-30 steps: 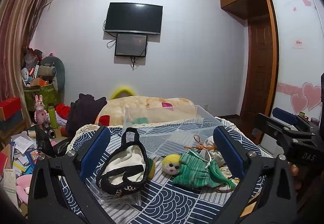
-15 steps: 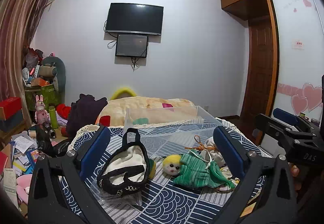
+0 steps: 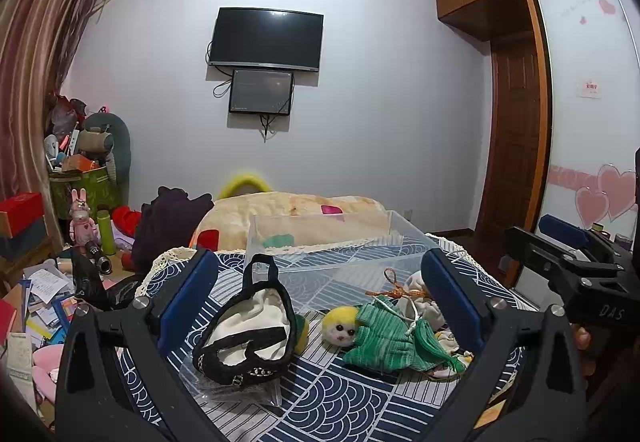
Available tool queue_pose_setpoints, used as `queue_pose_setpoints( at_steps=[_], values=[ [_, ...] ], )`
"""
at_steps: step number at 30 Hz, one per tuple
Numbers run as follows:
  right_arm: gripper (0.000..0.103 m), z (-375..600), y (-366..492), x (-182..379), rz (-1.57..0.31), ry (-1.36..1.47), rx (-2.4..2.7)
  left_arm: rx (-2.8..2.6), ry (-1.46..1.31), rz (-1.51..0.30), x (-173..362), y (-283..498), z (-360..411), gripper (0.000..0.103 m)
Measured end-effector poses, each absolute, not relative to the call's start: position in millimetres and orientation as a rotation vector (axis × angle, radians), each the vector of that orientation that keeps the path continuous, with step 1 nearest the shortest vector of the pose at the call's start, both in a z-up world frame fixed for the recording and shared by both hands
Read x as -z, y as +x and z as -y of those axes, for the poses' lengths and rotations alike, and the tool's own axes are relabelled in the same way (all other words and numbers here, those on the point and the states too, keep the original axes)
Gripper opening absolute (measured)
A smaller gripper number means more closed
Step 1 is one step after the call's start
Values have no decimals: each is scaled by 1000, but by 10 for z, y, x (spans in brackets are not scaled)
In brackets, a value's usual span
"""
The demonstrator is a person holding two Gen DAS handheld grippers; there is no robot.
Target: Organize soft objects
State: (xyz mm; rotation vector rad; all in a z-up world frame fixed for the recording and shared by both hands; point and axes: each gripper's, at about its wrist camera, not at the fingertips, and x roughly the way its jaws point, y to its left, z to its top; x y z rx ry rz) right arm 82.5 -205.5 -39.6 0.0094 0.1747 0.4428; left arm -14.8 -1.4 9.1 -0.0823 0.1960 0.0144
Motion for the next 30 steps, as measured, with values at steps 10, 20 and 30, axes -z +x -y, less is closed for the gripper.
queue_pose_setpoints(
  at_steps=[10,20,30],
  values=[
    [103,2038,800,388,-175,10,-445,-13,-86,-195,-103,-156,13,103],
    [103,2024,791,399,-175,11,-446,-11,-90,-196,-107,-154,6,103],
    [101,1992,881,466,-192,-15,-462,-48,-117,-217,-45,-44,-118,102]
  ],
)
